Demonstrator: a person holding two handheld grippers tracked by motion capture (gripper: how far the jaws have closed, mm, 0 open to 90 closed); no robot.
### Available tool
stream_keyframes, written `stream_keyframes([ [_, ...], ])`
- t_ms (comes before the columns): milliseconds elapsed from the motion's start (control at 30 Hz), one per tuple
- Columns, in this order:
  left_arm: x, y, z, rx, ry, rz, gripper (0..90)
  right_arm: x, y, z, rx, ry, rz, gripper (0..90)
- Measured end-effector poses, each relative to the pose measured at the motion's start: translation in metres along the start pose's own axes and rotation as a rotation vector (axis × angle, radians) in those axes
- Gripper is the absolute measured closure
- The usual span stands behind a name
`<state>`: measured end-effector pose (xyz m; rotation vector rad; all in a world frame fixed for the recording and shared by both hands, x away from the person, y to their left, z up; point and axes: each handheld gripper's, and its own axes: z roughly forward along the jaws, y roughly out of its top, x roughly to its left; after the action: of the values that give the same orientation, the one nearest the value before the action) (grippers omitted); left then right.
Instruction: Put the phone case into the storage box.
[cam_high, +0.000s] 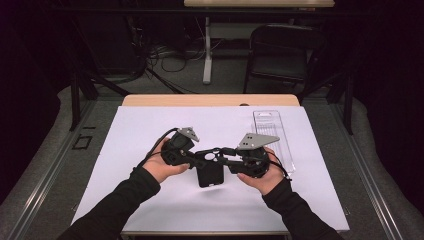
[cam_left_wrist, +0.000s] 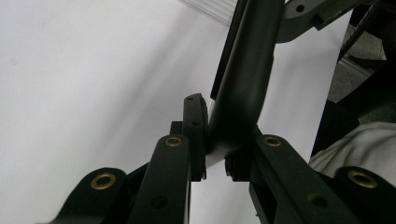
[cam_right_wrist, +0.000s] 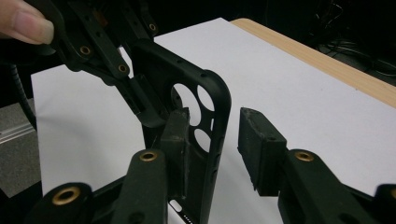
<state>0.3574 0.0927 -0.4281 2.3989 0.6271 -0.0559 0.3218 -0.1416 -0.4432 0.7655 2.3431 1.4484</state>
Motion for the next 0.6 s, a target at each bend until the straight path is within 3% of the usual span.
stream_keyframes([
  [600, -0.005, -0.0001, 0.0011, 0.002, 0.008, 0.027, 81.3, -0.0023, -0.0006, 0.0, 0.025, 0.011, 0.01, 73.8],
])
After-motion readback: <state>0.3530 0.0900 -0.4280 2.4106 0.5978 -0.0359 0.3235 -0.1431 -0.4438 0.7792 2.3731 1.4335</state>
